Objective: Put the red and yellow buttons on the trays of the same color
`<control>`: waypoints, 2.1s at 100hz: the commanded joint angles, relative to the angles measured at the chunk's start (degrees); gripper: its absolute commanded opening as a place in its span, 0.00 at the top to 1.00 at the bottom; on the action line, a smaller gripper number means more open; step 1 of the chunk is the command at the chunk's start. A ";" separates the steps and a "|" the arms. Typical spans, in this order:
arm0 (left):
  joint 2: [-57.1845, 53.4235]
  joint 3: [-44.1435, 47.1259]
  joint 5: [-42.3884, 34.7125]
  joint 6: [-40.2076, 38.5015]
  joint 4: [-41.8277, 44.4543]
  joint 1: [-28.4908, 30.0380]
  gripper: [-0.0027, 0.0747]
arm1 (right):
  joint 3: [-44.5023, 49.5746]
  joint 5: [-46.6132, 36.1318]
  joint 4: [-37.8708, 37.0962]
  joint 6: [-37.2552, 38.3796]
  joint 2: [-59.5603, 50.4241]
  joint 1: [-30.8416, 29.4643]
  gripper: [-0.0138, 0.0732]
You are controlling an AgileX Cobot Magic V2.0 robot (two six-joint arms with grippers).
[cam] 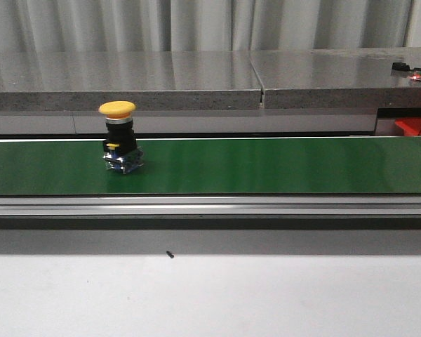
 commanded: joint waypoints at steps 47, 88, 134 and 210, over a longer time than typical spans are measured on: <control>0.42 -1.49 -4.49 -0.13 -1.15 -0.26 0.99 | -1.28 -0.69 0.33 -0.06 -2.66 -0.36 0.18; 0.42 -1.49 -4.49 -0.13 -1.15 -0.26 0.99 | -1.46 -2.65 0.33 -0.04 -6.98 -0.36 0.18; 0.42 -1.49 -4.49 -0.13 -1.15 -0.26 0.99 | -1.46 -0.91 0.34 -0.91 -18.61 8.51 0.18; 0.42 -1.49 -4.49 -0.13 -1.15 -0.26 0.99 | -4.02 0.28 1.49 -1.06 -16.64 41.22 0.18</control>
